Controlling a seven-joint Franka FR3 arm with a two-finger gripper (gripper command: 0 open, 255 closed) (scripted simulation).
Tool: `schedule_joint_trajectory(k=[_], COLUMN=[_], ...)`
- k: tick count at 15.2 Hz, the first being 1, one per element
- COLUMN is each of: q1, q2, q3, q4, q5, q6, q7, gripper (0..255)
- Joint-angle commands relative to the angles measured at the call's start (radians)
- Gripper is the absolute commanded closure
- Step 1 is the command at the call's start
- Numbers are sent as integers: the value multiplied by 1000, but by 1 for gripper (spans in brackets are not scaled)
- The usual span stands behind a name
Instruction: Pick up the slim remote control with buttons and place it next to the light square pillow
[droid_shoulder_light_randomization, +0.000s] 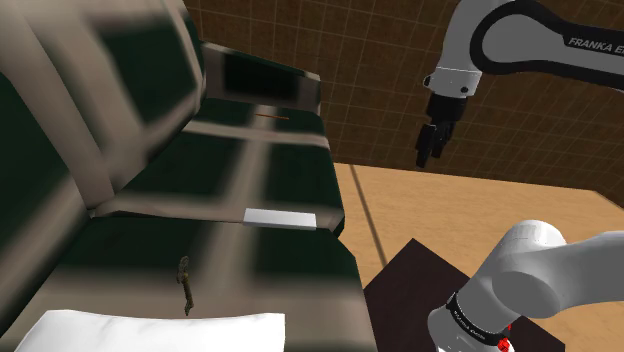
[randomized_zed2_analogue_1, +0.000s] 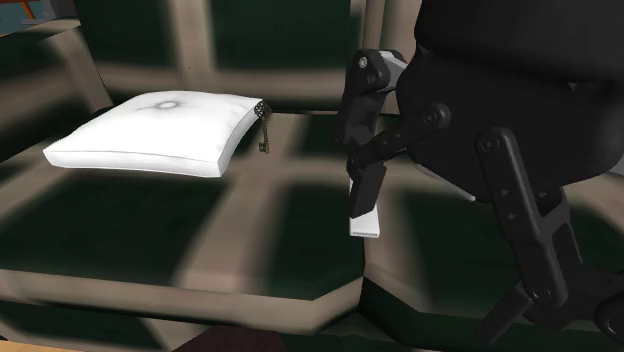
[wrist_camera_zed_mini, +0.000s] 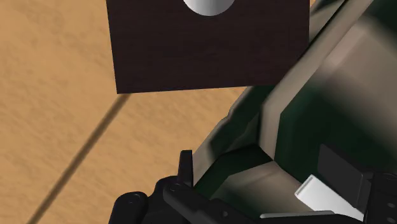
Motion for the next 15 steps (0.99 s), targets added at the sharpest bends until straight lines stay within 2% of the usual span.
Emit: schedule_joint_trajectory(k=[1,8,15], q1=[0,72,139], q2=[0,167,364], q3=[0,31,70], q4=[0,-28,-1], q5=[0,29,54], q6=[0,223,422], q7=[0,-62,-125], gripper=[0,0,0])
